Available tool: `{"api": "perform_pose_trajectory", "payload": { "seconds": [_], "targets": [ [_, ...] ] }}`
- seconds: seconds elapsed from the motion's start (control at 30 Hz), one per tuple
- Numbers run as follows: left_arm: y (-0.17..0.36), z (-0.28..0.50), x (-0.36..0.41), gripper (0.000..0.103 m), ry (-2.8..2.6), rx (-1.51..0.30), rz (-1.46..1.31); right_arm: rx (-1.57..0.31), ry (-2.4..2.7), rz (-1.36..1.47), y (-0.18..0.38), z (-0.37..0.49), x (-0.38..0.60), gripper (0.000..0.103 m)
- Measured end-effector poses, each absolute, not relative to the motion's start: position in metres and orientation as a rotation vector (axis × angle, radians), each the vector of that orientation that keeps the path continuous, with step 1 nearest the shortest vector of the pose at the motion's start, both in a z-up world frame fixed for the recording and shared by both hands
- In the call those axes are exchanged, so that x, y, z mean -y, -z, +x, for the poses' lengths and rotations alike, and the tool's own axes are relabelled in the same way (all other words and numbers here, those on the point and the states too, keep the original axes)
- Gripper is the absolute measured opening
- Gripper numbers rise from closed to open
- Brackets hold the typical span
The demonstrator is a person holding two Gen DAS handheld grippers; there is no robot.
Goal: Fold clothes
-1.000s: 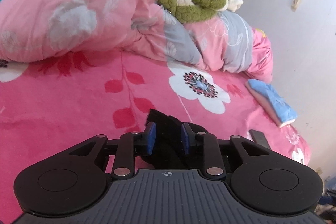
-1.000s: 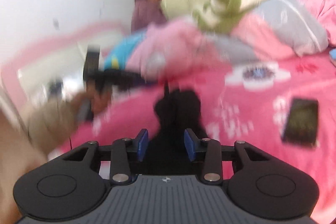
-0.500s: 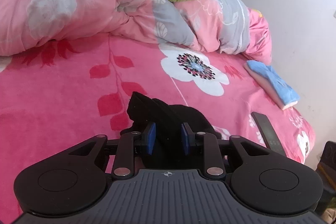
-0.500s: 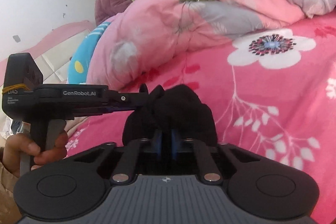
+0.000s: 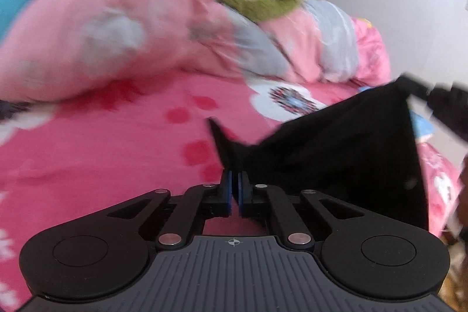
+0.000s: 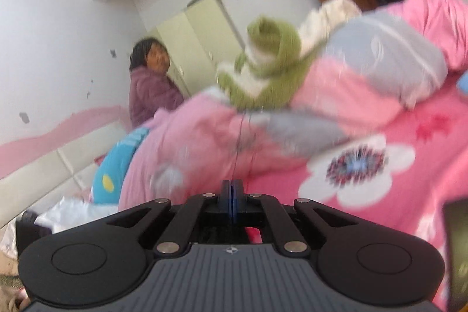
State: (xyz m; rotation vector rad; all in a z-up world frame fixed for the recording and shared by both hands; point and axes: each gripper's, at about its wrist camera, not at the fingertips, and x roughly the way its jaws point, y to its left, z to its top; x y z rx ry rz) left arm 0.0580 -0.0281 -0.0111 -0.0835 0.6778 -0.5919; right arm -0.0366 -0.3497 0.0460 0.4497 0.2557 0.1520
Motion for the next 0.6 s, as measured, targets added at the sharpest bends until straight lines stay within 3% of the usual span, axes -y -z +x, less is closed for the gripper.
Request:
{"api": "perform_pose_trajectory", "payload": {
  "seconds": [0.33,0.47,0.6],
  "targets": [
    [0.007,0.010,-0.108,0.002,0.343,-0.714,-0.178,-0.160,-0.274,0.303,-0.128,0.045,0.328,0.000],
    [0.014,-0.008,-0.134,0.002,0.296,-0.790,-0.197,-0.192,-0.371,0.232,-0.129,0.099,0.269,0.000],
    [0.019,-0.022,-0.139,0.007,0.280,-0.851,-0.127,-0.361,-0.454,0.182,-0.093,0.169,0.205,0.001]
  ]
}}
